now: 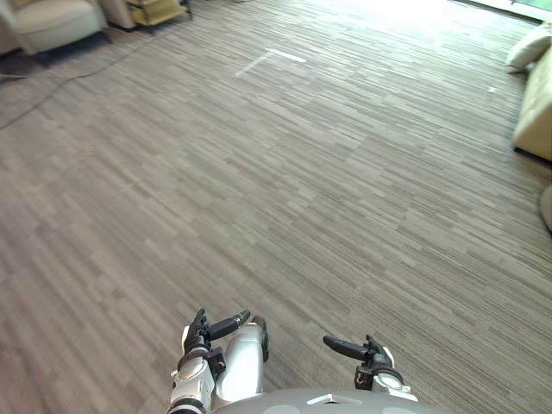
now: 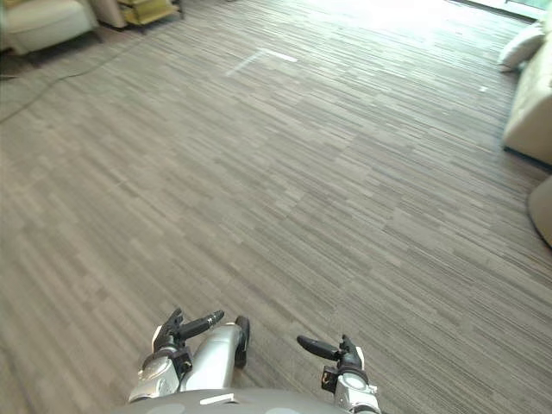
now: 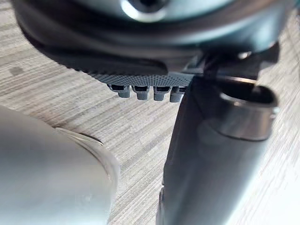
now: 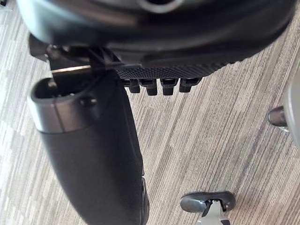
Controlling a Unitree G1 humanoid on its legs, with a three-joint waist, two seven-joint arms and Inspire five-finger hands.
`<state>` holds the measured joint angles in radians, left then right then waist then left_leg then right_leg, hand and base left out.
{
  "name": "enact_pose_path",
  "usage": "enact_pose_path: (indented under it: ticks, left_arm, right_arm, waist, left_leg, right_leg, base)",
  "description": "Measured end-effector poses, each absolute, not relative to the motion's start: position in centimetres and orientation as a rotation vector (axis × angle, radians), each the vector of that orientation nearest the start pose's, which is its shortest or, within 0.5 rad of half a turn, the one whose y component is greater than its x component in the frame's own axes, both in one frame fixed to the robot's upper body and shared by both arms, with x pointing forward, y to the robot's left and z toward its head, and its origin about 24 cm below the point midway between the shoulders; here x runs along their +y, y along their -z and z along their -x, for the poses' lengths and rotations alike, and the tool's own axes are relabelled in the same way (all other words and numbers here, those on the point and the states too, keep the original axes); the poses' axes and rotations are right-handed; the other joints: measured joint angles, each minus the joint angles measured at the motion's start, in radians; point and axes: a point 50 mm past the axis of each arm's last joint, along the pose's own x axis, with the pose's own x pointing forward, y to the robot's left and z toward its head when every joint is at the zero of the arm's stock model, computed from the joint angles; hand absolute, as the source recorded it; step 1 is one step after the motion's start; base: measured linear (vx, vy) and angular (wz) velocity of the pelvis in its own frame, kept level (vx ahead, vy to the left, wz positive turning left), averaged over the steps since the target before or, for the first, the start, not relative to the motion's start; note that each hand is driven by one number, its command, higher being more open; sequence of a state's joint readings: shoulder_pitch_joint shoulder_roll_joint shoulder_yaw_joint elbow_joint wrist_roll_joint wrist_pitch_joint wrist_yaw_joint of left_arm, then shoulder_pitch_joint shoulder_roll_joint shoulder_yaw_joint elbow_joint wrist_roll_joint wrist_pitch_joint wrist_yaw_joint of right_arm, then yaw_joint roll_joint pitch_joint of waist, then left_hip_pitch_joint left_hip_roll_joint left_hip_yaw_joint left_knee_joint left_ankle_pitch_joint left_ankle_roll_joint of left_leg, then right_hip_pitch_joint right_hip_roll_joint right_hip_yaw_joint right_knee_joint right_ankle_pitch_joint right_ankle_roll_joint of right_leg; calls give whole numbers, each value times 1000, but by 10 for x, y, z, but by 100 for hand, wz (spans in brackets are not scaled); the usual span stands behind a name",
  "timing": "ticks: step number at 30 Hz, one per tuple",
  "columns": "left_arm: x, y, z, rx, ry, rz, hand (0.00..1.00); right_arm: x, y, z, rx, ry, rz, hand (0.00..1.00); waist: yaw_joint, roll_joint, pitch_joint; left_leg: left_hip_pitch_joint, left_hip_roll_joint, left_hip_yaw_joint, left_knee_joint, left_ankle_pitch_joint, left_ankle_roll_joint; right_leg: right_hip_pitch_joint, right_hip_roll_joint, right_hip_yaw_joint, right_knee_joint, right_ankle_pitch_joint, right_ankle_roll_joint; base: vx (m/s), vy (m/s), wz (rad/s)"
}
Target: Pick up cushions and gather them together orderly.
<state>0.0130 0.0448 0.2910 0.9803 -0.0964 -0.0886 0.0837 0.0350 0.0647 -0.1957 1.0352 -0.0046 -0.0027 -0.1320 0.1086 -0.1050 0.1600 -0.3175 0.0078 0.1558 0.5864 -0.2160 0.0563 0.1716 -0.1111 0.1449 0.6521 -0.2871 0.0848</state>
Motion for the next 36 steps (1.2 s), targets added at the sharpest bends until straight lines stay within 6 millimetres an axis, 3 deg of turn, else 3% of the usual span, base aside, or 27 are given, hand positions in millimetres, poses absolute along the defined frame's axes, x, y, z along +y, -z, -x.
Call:
enact_pose_path:
  ticks: [1,3,5,6,7,9,11,12,14,15,17,18,19,20,21,23,24,25,27,29,30,31,32,33,34,35,36]
  left_arm:
    - [214,144,-134,909,-418,113,100]
    - [210,147,-131,936,-395,97,100]
    - [207,147,-133,942,-371,68,100]
    - [207,148,-132,946,-367,60,100]
    - [206,149,-129,964,-356,44,100]
    - [206,151,-126,986,-353,39,100]
    - [202,152,-126,994,-323,23,100]
    - [200,152,-126,997,-306,14,100]
    - [194,155,-120,1021,-283,3,100]
    - [189,156,-119,1030,-257,-5,100]
    - [182,156,-124,1022,-237,17,100]
    - [178,157,-123,1027,-246,40,100]
    - [180,157,-121,1028,-262,52,100]
    - [183,157,-119,1029,-279,52,100]
    - [192,153,-123,994,-305,43,100]
    - [196,147,-131,934,-325,47,100]
    - [196,147,-131,933,-325,47,100]
    - [195,144,-135,905,-337,64,100]
    - [193,143,-139,882,-351,91,100]
    - [194,142,-139,865,-378,117,100]
    - [195,141,-139,859,-389,132,100]
    - [200,140,-139,852,-399,125,100]
    - [205,139,-139,848,-406,109,100]
    - [207,139,-138,850,-410,107,100]
    - [210,139,-139,854,-413,94,100]
    - [213,139,-139,860,-409,76,100]
    - [216,140,-137,876,-413,64,100]
  right_arm:
    - [-156,159,-115,1066,263,-74,100]
    - [-161,157,-119,1033,258,-50,100]
    - [-164,153,-124,995,265,-48,100]
    - [-165,152,-125,986,268,-47,100]
    - [-171,150,-128,963,289,-48,100]
    - [-178,149,-127,959,309,-35,100]
    - [-185,150,-122,966,361,-61,100]
    - [-188,150,-121,967,390,-81,100]
    - [-190,150,-121,966,402,-90,100]
    - [-192,149,-122,959,403,-87,100]
    - [-198,148,-123,954,404,-67,100]
    - [-204,147,-125,951,403,-45,100]
    - [-205,147,-125,962,404,-39,100]
    - [-202,148,-126,977,392,-36,100]
    - [-194,150,-126,989,363,-31,100]
    - [-183,151,-126,994,332,-38,100]
    - [-183,151,-126,994,332,-38,100]
    - [-179,151,-129,995,320,-40,100]
    - [-175,151,-129,999,313,-46,100]
    - [-169,152,-130,1006,281,-22,100]
    - [-166,152,-129,1013,270,-21,100]
    - [-160,155,-124,1036,256,-25,100]
    - [-151,157,-118,1059,243,-44,100]
    - [-149,157,-118,1063,229,-39,100]
    - [-147,158,-117,1065,212,-33,100]
    - [-148,158,-116,1065,215,-32,100]
    - [-149,157,-117,1062,221,-34,100]
  waist:
    - [-6,-7,13]
    - [-12,9,22]
    - [-20,19,23]
    - [-23,20,24]
    - [-38,26,30]
    - [-60,29,33]
    - [-71,37,31]
    - [-83,41,31]
    - [-102,61,14]
    - [-110,88,5]
    - [-114,124,5]
    - [-110,164,15]
    - [-107,170,23]
    - [-102,168,33]
    - [-86,140,44]
    - [-55,106,42]
    - [-55,106,42]
    - [-45,111,44]
    - [-34,118,49]
    - [-27,118,48]
    - [-21,112,47]
    - [0,81,24]
    - [10,46,-2]
    - [9,36,-4]
    - [8,8,-2]
    - [6,-9,2]
    - [-9,-13,10]
  left_leg:
    - [91,-17,11,0,-49,16]
    - [192,-17,14,-36,-86,18]
    - [315,-8,11,-135,-121,23]
    - [336,-5,9,-151,-126,20]
    - [407,7,4,-200,-137,10]
    - [485,15,-2,-258,-148,-3]
    - [562,22,-6,-325,-170,-28]
    - [606,24,-9,-357,-184,-46]
    - [646,43,-37,-368,-184,-49]
    - [632,75,-78,-296,-170,-73]
    - [538,105,-143,-42,-122,-141]
    - [394,127,-215,306,1,-230]
    - [335,139,-221,447,5,-236]
    - [277,148,-210,556,-6,-222]
    - [197,146,-177,581,-28,-184]
    - [66,143,-132,432,-63,-126]
    - [65,143,-132,428,-63,-125]
    - [-12,132,-143,300,-72,-112]
    - [-68,117,-143,103,-57,-123]
    - [-94,110,-136,-126,3,-144]
    - [-101,111,-137,-137,54,-139]
    - [-100,98,-106,-87,117,-136]
    - [-100,94,-63,-25,124,-130]
    - [-93,93,-51,3,110,-103]
    - [-54,82,-11,35,55,-87]
    - [-13,64,10,42,28,-73]
    - [40,47,23,43,-14,-58]
  right_leg:
    - [-105,1,24,318,80,97]
    - [-221,-5,-38,506,84,100]
    - [-379,-16,-159,529,57,53]
    - [-406,-16,-182,510,52,44]
    - [-472,-13,-266,411,34,14]
    - [-509,-12,-344,245,28,-4]
    - [-537,9,-406,-56,72,-32]
    - [-545,26,-420,-175,133,-56]
    - [-527,41,-417,-161,241,-150]
    - [-517,54,-447,-113,181,-196]
    - [-474,79,-470,-102,112,-202]
    - [-387,127,-467,-146,73,-208]
    - [-333,153,-455,-178,63,-216]
    - [-250,179,-424,-219,56,-226]
    - [-153,189,-375,-287,54,-230]
    - [-54,193,-297,-378,52,-227]
    - [-53,193,-297,-379,52,-227]
    - [0,193,-245,-417,38,-210]
    - [60,180,-171,-445,7,-195]
    - [116,162,-93,-453,-61,-174]
    - [137,152,-64,-449,-91,-167]
    - [151,117,-17,-446,-128,-154]
    - [145,84,34,-392,-140,-146]
    - [126,72,51,-331,-140,-145]
    - [66,52,76,-139,-118,-106]
    - [-1,37,79,48,-61,-18]
    - [-92,33,74,272,67,87]
  base:
    - [520,227,-22]
    - [441,143,-23]
    - [426,72,-18]
    - [374,7,-6]
    - [383,-19,3]
    - [430,-43,12]
    - [562,-104,13]
    - [793,-196,17]
    - [712,-208,31]
    - [762,-256,37]
    - [731,-235,24]
    - [508,-144,-12]
    - [754,-182,-46]
    - [593,-92,-74]
    - [677,-82,-96]
    - [572,-36,-94]
    - [526,28,-90]
    - [547,103,-80]
    - [540,162,-112]
    - [615,272,-106]
    - [603,295,-102]
    - [531,232,-124]
    - [666,283,-114]
    - [689,288,-97]
    - [652,301,-61]
    - [760,355,-51]
    - [480,222,-26]
